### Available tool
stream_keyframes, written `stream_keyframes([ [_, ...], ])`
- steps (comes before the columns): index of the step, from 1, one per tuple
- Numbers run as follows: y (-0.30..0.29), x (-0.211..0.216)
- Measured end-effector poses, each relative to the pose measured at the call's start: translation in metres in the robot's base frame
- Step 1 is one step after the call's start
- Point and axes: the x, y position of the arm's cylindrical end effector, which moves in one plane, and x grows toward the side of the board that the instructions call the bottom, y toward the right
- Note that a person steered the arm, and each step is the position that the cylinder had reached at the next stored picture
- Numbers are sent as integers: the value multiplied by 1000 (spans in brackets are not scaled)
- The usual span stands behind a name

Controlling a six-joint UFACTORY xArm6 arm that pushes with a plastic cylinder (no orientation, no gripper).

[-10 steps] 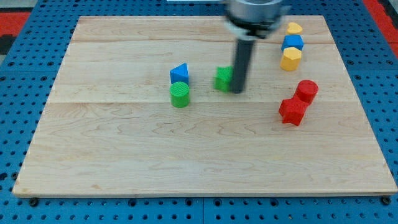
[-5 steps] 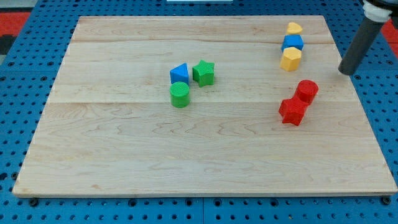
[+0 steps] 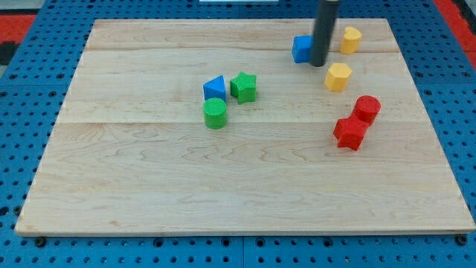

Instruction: Push the blue cube to the green star

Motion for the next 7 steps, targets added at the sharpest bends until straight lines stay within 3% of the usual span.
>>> stream_keyframes([
  [2,-59,-51],
  [3,-55,-68],
  [4,-101,-48],
  [5,-106,37],
  [6,-110,40],
  [7,-66,-9],
])
